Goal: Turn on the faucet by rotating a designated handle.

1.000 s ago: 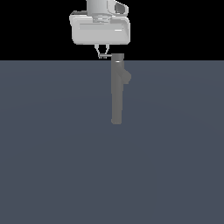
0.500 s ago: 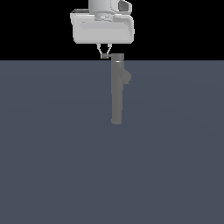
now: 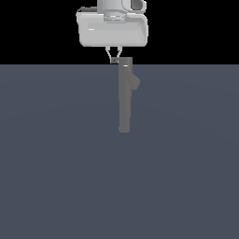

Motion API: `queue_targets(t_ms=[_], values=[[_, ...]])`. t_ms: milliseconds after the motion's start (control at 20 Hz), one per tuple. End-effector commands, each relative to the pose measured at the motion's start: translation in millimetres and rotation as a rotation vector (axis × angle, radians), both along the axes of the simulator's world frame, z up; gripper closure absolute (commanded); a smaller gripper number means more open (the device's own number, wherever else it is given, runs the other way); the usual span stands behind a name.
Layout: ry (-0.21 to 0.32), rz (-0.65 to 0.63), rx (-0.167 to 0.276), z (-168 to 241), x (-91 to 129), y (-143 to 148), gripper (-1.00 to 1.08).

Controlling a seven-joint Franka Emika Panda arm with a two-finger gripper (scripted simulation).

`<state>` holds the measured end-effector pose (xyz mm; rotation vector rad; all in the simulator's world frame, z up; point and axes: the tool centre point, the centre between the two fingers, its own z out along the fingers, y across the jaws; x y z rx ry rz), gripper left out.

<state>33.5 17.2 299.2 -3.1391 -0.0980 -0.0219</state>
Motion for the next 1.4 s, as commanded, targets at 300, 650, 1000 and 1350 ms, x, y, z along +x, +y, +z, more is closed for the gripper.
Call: queue_targets(t_ms=[300, 650, 1000, 1350], values=[[0.013, -0.011, -0.001, 1, -20, -48, 1.08], [0.007, 0.010, 0.002, 1, -4, -52, 1.08], [0.013, -0.009, -0.001, 1, 4, -88, 1.08], [0.033, 0.029, 0.011, 0, 11, -61, 1.08]])
